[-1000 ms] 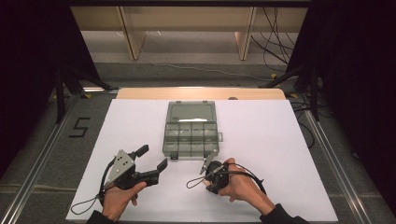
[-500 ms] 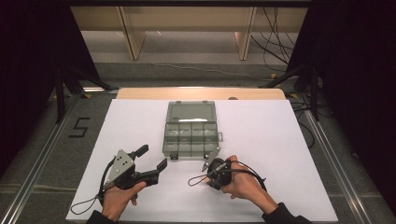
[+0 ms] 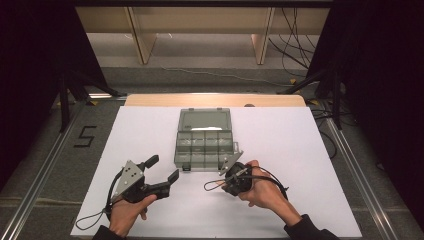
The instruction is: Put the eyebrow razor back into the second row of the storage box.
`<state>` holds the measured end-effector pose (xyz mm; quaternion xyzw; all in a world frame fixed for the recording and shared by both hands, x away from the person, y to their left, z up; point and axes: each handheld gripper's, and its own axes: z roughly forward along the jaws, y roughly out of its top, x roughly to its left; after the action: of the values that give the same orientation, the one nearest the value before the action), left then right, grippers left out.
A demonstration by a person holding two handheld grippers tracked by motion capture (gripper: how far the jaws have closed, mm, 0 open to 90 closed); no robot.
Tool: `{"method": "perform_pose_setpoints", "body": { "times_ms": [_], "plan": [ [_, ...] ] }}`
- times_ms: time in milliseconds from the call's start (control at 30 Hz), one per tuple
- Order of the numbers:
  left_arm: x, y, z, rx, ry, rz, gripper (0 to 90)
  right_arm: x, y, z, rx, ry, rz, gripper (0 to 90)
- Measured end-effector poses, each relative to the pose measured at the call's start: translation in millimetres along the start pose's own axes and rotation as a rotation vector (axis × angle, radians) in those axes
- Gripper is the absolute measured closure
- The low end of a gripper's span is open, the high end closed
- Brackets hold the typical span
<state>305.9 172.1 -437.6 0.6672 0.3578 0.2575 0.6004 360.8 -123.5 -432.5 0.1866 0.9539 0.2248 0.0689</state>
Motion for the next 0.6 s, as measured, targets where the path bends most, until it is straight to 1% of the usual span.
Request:
{"method": "perform_pose_setpoints", "body": {
  "times_ms": [33,100,167,300,433,600],
  "plan": [
    [0.0,0.0,0.0,0.000,0.000,0.000,16.1,-0.7,0.4,0.1,-0.005,-0.005,-0.008,74.7],
    [-0.2,0.0,-0.1,0.000,0.000,-0.001,16.1,-1.5,1.4,-0.5,-0.009,-0.002,0.003,74.7],
    [-0.1,0.0,-0.2,-0.001,0.001,-0.002,16.0,-2.6,2.2,-1.1,-0.013,-0.004,-0.004,74.7],
    [0.3,0.0,-0.3,-0.001,0.002,-0.001,16.1,-7.0,8.2,-5.8,-0.034,-0.022,-0.006,74.7],
    [0.5,0.1,-0.4,-0.001,0.001,-0.001,16.0,-9.4,13.9,-9.7,-0.056,-0.024,-0.005,74.7],
    [0.5,0.1,-0.4,-0.001,0.001,-0.001,16.1,-11.0,19.1,-10.3,-0.064,-0.036,-0.012,74.7]
  ]
}}
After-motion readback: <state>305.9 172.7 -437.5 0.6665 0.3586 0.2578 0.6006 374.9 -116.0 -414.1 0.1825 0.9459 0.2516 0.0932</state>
